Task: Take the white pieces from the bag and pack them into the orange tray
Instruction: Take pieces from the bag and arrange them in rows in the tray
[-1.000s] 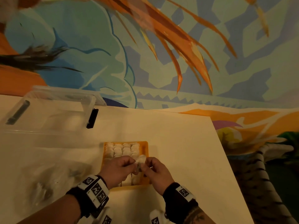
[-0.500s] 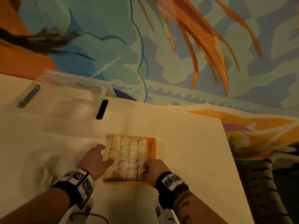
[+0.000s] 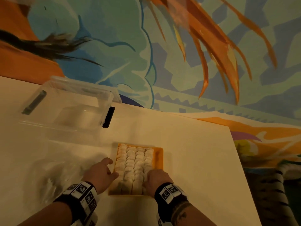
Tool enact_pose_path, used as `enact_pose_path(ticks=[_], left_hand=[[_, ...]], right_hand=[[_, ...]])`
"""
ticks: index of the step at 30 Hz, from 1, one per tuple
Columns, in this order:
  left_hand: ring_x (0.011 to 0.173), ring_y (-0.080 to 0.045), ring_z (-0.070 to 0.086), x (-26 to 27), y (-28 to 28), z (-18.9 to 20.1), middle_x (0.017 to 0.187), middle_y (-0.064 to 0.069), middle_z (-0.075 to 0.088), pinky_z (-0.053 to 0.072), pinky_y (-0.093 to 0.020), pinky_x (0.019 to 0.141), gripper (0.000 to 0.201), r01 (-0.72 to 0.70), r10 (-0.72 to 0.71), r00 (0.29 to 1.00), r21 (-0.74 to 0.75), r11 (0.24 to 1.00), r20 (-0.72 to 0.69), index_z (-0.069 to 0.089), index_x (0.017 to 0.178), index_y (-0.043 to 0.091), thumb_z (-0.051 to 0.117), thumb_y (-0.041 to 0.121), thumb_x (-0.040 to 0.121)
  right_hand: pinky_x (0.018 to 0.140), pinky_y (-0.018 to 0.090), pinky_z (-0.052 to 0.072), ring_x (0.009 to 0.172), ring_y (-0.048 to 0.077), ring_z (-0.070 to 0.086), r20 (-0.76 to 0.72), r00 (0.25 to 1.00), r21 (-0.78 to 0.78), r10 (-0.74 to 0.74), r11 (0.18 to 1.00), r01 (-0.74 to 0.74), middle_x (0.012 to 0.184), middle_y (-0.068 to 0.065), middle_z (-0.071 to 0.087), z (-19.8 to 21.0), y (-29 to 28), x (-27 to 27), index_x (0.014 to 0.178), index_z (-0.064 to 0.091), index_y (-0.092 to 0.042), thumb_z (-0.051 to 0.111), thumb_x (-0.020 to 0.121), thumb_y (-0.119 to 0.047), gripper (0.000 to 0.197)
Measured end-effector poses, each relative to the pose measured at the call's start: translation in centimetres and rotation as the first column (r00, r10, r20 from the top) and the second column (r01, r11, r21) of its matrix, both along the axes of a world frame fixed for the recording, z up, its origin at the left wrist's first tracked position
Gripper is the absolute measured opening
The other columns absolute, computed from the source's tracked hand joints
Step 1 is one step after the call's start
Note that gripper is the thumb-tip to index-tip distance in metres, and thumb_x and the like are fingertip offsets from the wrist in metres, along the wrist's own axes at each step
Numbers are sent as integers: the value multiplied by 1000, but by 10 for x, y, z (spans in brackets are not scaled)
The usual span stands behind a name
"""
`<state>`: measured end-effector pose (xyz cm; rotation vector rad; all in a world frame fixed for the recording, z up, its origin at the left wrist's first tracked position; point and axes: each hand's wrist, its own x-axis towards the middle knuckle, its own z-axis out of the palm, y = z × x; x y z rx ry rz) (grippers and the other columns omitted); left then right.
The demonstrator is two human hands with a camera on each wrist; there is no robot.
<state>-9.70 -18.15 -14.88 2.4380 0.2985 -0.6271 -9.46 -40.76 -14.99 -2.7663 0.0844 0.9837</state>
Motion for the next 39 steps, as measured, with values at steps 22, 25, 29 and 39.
enact_pose_path(ticks=[22,25,29,39], left_hand=[[74,-24,45,11,-99,64,78,-5,45,38,-39,72,28,-505,306,855,-805,312,-418,56,94,17,54,45,88],[63,-21,42,6,-104,62,74,-5,42,38,-37,65,20,-482,294,862,-846,228,-412,58,100,13,47,29,96],[64,-21,48,-3,-106,65,78,-8,46,43,-37,63,14,-467,273,870,-862,195,-410,56,104,14,46,23,99],[103,-29,69,-13,-103,79,135,-12,58,53,-38,76,45,-465,232,873,-876,129,-429,38,141,27,51,29,99]], right_hand=[[57,10,41,63,-1,54,213,903,670,-374,728,143,85,-13,63,60,-2,-23,84,62,-32,73,83,-33,11],[70,18,52,70,-1,60,197,866,694,-460,690,208,82,-10,68,54,-15,-26,76,64,-31,68,86,-25,12],[73,29,54,74,7,62,150,846,746,-512,620,243,85,-8,69,51,-22,-33,80,62,-32,69,81,-38,10],[63,17,47,70,4,57,176,808,751,-563,607,259,86,-11,65,58,-16,-42,92,58,-34,82,70,-41,33]])
